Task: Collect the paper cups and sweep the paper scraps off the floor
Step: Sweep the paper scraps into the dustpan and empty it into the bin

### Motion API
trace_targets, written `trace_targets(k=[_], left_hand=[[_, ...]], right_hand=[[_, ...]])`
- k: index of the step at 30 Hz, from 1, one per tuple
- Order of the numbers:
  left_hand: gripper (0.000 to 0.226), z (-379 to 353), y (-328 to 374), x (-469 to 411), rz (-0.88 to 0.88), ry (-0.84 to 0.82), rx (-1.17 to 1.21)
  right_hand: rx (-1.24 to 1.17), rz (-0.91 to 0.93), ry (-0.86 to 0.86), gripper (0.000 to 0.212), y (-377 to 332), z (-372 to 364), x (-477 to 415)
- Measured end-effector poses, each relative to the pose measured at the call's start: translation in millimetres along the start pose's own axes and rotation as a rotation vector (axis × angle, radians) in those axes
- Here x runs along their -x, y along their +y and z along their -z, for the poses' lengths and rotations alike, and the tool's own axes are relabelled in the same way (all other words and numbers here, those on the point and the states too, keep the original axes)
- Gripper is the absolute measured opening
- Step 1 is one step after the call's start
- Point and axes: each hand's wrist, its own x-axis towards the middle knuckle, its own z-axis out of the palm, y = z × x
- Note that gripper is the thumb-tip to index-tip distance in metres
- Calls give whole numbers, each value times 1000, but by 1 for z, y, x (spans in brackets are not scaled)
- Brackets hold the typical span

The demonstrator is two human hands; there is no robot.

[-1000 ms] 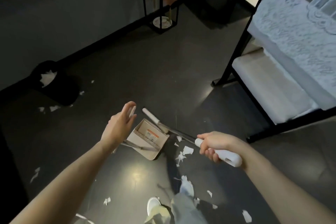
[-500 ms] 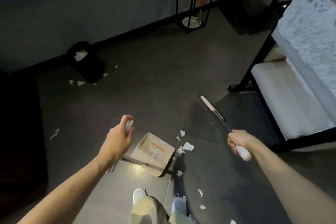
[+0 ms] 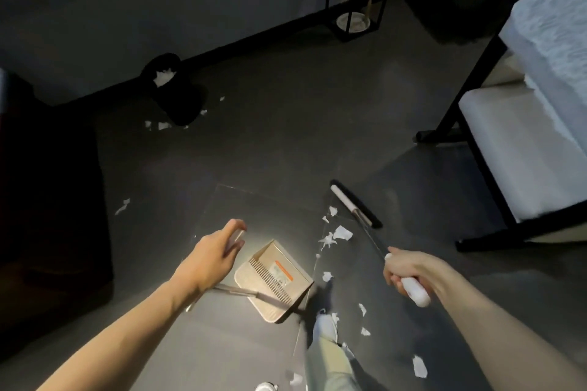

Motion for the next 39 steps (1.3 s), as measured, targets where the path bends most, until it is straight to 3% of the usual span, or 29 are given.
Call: trace_targets(k=[8,12,15,19,33,35,37,39], left_hand=[[26,-4,-23,32,-111,52,9],[24,-17,-20,49,-179,0,8],[24,-24,-23,69,-170,-2,32],[27,-26,-28,101,-159,-30,20],[26,-59,-42,267,-167,18,-106],[23,-70,-50,283,-157,-2,-101],[22,-79,-57,292,-155,-38,-107],[22,-84,-65,300,-134,-44,-99]], right_hand=[[-86,-10,-109,75,81,-139,63],[-230,16,-168,63,115,-184,95],[-341,25,-175,54,140,-177,121],[-478,19,-175,61,172,-151,149],[-254,41,143,75,317,-158,157],[-190,21,168,58,340,-159,151],[-141,-10,182,23,354,-161,150],[-152,-30,179,14,368,-173,143]])
